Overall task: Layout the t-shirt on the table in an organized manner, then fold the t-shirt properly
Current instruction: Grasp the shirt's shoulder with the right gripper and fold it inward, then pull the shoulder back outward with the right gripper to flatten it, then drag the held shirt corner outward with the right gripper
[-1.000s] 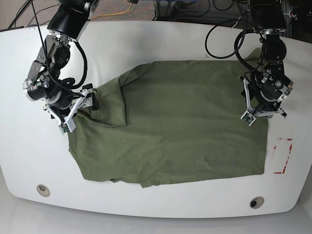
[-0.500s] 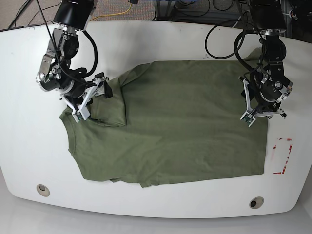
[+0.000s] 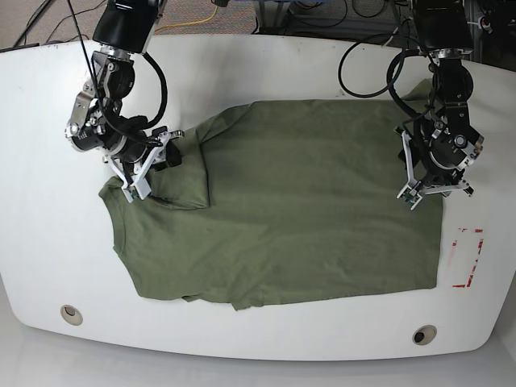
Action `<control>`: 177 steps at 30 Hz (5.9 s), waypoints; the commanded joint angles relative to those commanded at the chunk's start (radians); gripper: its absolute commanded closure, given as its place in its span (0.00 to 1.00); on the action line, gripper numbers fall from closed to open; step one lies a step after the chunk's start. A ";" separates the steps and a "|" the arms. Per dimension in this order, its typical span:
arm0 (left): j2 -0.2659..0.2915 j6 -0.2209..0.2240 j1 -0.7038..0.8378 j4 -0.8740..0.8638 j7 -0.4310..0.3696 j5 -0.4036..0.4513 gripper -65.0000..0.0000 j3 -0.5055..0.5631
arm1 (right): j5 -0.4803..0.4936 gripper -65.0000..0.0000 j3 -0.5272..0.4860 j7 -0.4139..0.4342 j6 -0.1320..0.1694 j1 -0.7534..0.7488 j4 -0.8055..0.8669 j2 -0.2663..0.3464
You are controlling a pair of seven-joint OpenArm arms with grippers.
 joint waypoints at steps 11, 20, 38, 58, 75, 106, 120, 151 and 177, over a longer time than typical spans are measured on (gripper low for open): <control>0.000 0.000 0.000 0.000 0.000 0.000 0.59 0.000 | 0.003 0.99 0.005 -0.008 -0.003 -0.026 0.037 -0.002; -0.002 0.000 0.003 0.000 0.000 0.000 0.59 0.000 | 0.002 1.00 0.009 -0.058 -0.008 -0.106 0.272 -0.003; -0.002 0.000 0.005 0.000 0.000 -0.003 0.59 0.000 | -0.008 0.25 0.106 0.002 -0.008 -0.110 0.172 -0.057; -0.002 0.000 0.017 0.002 0.000 -0.003 0.59 0.000 | 0.002 0.96 0.101 0.055 0.002 -0.028 -0.035 -0.038; -0.002 0.000 0.014 0.002 0.000 -0.003 0.59 0.000 | 0.003 1.00 0.110 0.025 -0.003 -0.132 0.172 -0.063; 0.000 0.000 0.015 0.002 0.000 -0.003 0.59 0.003 | 0.410 0.97 0.394 0.031 -0.032 -0.753 0.368 -0.146; -0.003 0.000 0.040 0.002 0.000 -0.002 0.59 0.061 | 0.397 0.36 0.459 0.029 -0.049 -0.591 0.334 -0.049; -0.015 0.000 0.034 0.003 0.000 -0.002 0.59 0.061 | 0.107 0.83 0.327 0.068 0.061 -0.374 0.038 0.000; -0.015 0.000 0.038 0.002 0.000 0.000 0.59 0.061 | 0.112 1.00 0.595 0.028 0.029 -0.608 0.334 -0.150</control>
